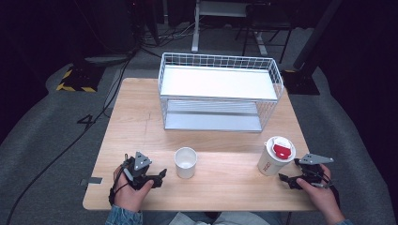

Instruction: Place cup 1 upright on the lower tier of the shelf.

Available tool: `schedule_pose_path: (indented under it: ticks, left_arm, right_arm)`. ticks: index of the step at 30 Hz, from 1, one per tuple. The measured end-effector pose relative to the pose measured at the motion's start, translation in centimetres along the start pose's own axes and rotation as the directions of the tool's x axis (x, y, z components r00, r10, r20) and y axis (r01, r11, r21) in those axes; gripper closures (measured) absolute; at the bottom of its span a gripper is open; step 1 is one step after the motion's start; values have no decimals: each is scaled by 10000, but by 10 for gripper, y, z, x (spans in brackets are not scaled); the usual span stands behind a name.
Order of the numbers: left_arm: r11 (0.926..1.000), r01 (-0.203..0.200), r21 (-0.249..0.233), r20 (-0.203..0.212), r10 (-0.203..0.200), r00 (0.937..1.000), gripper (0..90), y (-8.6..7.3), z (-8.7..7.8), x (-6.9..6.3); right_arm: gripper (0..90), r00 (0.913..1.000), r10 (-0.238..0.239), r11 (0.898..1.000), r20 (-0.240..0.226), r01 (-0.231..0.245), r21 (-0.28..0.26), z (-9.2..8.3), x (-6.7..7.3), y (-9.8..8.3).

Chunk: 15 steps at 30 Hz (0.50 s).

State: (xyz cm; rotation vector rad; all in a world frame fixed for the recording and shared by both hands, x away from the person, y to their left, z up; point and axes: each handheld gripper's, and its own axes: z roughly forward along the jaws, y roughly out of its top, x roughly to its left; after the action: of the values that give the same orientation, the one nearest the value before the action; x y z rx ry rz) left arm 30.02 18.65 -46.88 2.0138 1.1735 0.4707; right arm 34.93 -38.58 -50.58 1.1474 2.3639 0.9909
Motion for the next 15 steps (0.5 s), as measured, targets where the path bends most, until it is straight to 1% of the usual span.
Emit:
schedule_pose_path:
  ticks: [1, 2, 3, 4, 5, 8, 10, 11, 12, 13, 15]
  left_arm:
    - [10000, 0, 0, 0, 0, 10000, 166, 0, 0, 0]
    - [10000, -36, -87, 46, 37, 10000, 166, 1, -3, -1]
    - [9997, -45, -220, 0, 45, 10000, 167, 2, -5, -3]
    - [9991, -75, -406, 68, 77, 9999, 167, 4, -10, -5]
    - [9991, -75, -406, 68, 77, 9999, 167, 4, -10, -5]
    - [9977, -90, -671, 215, 105, 9997, 167, 4, -18, -10]
    - [9966, -139, -811, 306, 164, 9994, 167, 4, -22, -14]
    - [9960, -238, -861, 333, 267, 9991, 166, 4, -24, -16]
    - [9949, -335, -946, 390, 373, 9985, 166, 4, -26, -20]
    - [9943, -293, -1027, 494, 345, 9982, 163, 4, -27, -22]
    - [9914, -365, -1258, 727, 460, 9963, 159, 3, -28, -26]
  right_arm:
    - [4, 10000, 0, 10000, 0, 0, 0, 0, 0, 0]
    - [4, 10000, 2, 10000, 2, -2, 0, 0, 0, 0]
    - [4, 10000, 3, 10000, 1, -3, 1, 0, 0, 0]
    - [4, 10000, 3, 10000, 0, -3, 2, 0, 0, 0]
    - [4, 10000, 3, 10000, 0, -3, 2, 0, 0, 0]
    - [4, 10000, 0, 10000, -3, 0, 7, 0, 0, 0]
    - [4, 10000, 0, 10000, -6, 0, 10, 0, 0, 0]
    - [4, 10000, 0, 10000, -8, 0, 9, 0, 0, 0]
    - [4, 10000, -1, 10000, -8, 1, 8, 0, 0, 0]
    - [4, 10000, 0, 10000, -7, 0, 8, 0, 0, 0]
    - [4, 10000, 0, 10000, -8, 0, 7, 0, 0, 0]
